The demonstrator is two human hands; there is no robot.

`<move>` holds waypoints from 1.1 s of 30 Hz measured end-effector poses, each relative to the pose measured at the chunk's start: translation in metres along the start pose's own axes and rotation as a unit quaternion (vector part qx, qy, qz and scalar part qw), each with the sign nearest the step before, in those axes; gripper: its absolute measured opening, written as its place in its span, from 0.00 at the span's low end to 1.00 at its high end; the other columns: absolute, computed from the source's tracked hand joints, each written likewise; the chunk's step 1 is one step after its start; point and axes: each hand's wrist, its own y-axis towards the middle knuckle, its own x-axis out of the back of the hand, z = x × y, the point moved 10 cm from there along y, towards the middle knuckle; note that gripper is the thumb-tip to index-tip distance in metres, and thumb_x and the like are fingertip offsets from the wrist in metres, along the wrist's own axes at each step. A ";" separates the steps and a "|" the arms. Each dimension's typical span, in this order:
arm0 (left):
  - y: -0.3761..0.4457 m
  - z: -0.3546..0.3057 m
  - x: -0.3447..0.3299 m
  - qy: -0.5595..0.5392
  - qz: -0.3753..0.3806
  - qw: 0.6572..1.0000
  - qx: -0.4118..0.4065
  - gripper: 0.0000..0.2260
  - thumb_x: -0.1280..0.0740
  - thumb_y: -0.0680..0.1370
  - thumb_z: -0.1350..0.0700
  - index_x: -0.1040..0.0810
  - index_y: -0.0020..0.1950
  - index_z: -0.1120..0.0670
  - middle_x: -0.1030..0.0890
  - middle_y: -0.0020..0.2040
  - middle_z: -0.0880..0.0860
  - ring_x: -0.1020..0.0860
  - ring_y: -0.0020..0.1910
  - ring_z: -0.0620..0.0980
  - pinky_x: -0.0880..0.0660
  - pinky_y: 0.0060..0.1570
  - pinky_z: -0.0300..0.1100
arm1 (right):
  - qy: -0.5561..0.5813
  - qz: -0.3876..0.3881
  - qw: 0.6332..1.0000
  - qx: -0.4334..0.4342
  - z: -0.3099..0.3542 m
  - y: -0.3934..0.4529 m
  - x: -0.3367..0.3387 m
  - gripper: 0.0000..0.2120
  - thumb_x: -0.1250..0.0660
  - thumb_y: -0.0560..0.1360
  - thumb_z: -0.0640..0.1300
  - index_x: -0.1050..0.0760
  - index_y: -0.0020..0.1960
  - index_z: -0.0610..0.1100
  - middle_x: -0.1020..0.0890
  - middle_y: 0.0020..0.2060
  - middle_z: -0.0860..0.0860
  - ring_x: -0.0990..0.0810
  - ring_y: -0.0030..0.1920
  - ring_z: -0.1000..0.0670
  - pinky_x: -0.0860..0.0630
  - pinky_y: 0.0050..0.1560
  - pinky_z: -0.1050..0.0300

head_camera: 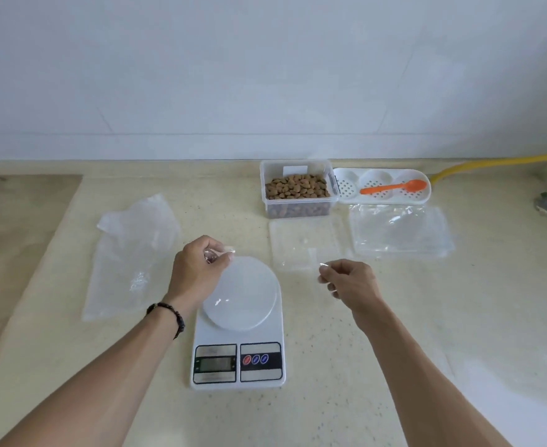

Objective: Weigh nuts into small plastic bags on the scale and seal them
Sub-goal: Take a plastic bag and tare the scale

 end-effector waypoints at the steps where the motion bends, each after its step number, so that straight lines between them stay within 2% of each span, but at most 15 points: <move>1: -0.001 0.011 0.011 0.009 -0.016 1.000 0.008 0.06 0.26 0.74 0.53 0.22 0.45 0.51 0.22 0.37 0.51 0.21 0.36 0.51 0.26 0.37 0.40 | -0.005 0.015 1.000 0.003 0.001 0.001 -0.015 0.05 0.30 0.77 0.42 0.18 0.45 0.42 0.15 0.35 0.50 0.24 0.34 0.53 0.27 0.36 0.62; 3: -0.004 0.032 0.029 0.025 -0.041 0.999 0.026 0.07 0.27 0.74 0.52 0.23 0.48 0.51 0.22 0.37 0.51 0.23 0.36 0.49 0.28 0.37 0.39 | -0.018 0.037 0.999 0.007 0.001 0.003 -0.041 0.05 0.31 0.77 0.42 0.18 0.46 0.42 0.15 0.36 0.49 0.24 0.34 0.53 0.27 0.37 0.63; 5: -0.004 0.049 0.041 0.031 -0.055 0.997 0.044 0.08 0.27 0.74 0.51 0.23 0.49 0.50 0.21 0.38 0.52 0.22 0.37 0.51 0.27 0.39 0.42 | -0.028 0.042 0.999 0.007 0.000 0.005 -0.059 0.04 0.32 0.78 0.41 0.18 0.47 0.42 0.15 0.37 0.49 0.23 0.34 0.54 0.27 0.37 0.63; 9: -0.001 0.064 0.045 0.031 -0.064 0.996 0.058 0.08 0.27 0.74 0.51 0.24 0.50 0.49 0.21 0.39 0.51 0.22 0.41 0.51 0.26 0.43 0.43 | -0.034 0.016 0.999 0.001 -0.002 0.007 -0.072 0.05 0.33 0.78 0.40 0.18 0.48 0.42 0.15 0.37 0.49 0.23 0.35 0.53 0.26 0.37 0.61; 12: 0.003 0.063 0.039 0.037 -0.061 0.996 0.050 0.13 0.29 0.75 0.50 0.25 0.57 0.51 0.22 0.44 0.49 0.22 0.45 0.50 0.27 0.45 0.42 | -0.039 -0.004 0.999 -0.001 -0.003 0.007 -0.071 0.06 0.34 0.78 0.40 0.18 0.50 0.41 0.16 0.38 0.49 0.22 0.37 0.53 0.24 0.40 0.59; 14: 0.004 0.060 0.035 0.064 -0.055 0.996 0.039 0.21 0.30 0.76 0.49 0.29 0.67 0.53 0.24 0.57 0.53 0.24 0.54 0.52 0.27 0.52 0.45 | -0.058 -0.008 0.998 0.005 0.000 0.004 -0.069 0.10 0.34 0.79 0.43 0.20 0.57 0.41 0.15 0.45 0.49 0.20 0.44 0.51 0.24 0.45 0.57; 16: -0.004 0.054 0.038 0.133 -0.068 0.988 0.025 0.28 0.32 0.77 0.48 0.37 0.73 0.55 0.31 0.67 0.57 0.32 0.65 0.57 0.30 0.59 0.50 | -0.115 -0.011 0.993 0.011 0.002 -0.002 -0.067 0.19 0.35 0.79 0.49 0.27 0.68 0.42 0.19 0.56 0.48 0.21 0.54 0.48 0.26 0.52 0.54; 19: -0.036 0.036 0.041 0.214 -0.076 0.972 -0.054 0.29 0.35 0.78 0.50 0.40 0.75 0.58 0.33 0.70 0.60 0.35 0.68 0.60 0.32 0.62 0.54 | -0.223 -0.044 0.970 0.084 0.010 -0.023 -0.061 0.25 0.37 0.79 0.52 0.34 0.72 0.42 0.25 0.64 0.44 0.25 0.62 0.44 0.27 0.60 0.48; 21: -0.066 0.026 0.034 0.253 -0.048 0.955 -0.145 0.27 0.35 0.77 0.50 0.36 0.73 0.59 0.30 0.68 0.60 0.32 0.67 0.59 0.28 0.60 0.53 | -0.280 -0.066 0.946 0.150 0.015 -0.046 -0.063 0.24 0.37 0.79 0.51 0.34 0.71 0.42 0.26 0.64 0.43 0.27 0.62 0.42 0.28 0.60 0.45; 23: -0.096 0.031 0.025 0.288 -0.004 0.936 -0.202 0.25 0.39 0.77 0.48 0.33 0.70 0.59 0.28 0.65 0.58 0.30 0.64 0.57 0.25 0.58 0.52 | -0.334 -0.074 0.919 0.197 0.013 -0.070 -0.071 0.23 0.37 0.79 0.51 0.33 0.71 0.42 0.26 0.64 0.43 0.28 0.62 0.42 0.28 0.59 0.45; 25: -0.120 0.047 0.018 0.319 0.037 0.921 -0.221 0.24 0.43 0.79 0.45 0.31 0.69 0.58 0.28 0.65 0.55 0.29 0.65 0.56 0.25 0.58 0.52 | -0.375 -0.072 0.895 0.230 0.005 -0.093 -0.080 0.23 0.38 0.79 0.51 0.32 0.70 0.41 0.26 0.65 0.43 0.28 0.61 0.43 0.28 0.56 0.45; 28: -0.145 0.080 0.008 0.357 0.090 0.901 -0.227 0.28 0.45 0.78 0.41 0.33 0.72 0.58 0.29 0.70 0.55 0.33 0.71 0.57 0.29 0.65 0.54 | -0.423 -0.053 0.872 0.240 -0.018 -0.122 -0.095 0.25 0.45 0.79 0.56 0.32 0.70 0.43 0.28 0.67 0.43 0.27 0.61 0.42 0.28 0.55 0.45; 30: -0.154 0.098 0.002 0.373 0.123 0.892 -0.222 0.32 0.47 0.78 0.38 0.36 0.75 0.58 0.32 0.73 0.55 0.37 0.74 0.56 0.34 0.70 0.54 | -0.453 -0.042 0.858 0.240 -0.033 -0.137 -0.102 0.27 0.50 0.78 0.58 0.33 0.71 0.44 0.29 0.69 0.43 0.27 0.62 0.41 0.27 0.56 0.45; 33: -0.158 0.116 -0.005 0.375 0.162 0.889 -0.206 0.38 0.51 0.76 0.34 0.48 0.79 0.56 0.47 0.80 0.53 0.49 0.78 0.54 0.45 0.75 0.55 | -0.495 -0.020 0.836 0.234 -0.056 -0.152 -0.112 0.29 0.53 0.79 0.59 0.38 0.75 0.46 0.34 0.74 0.44 0.30 0.66 0.42 0.28 0.59 0.45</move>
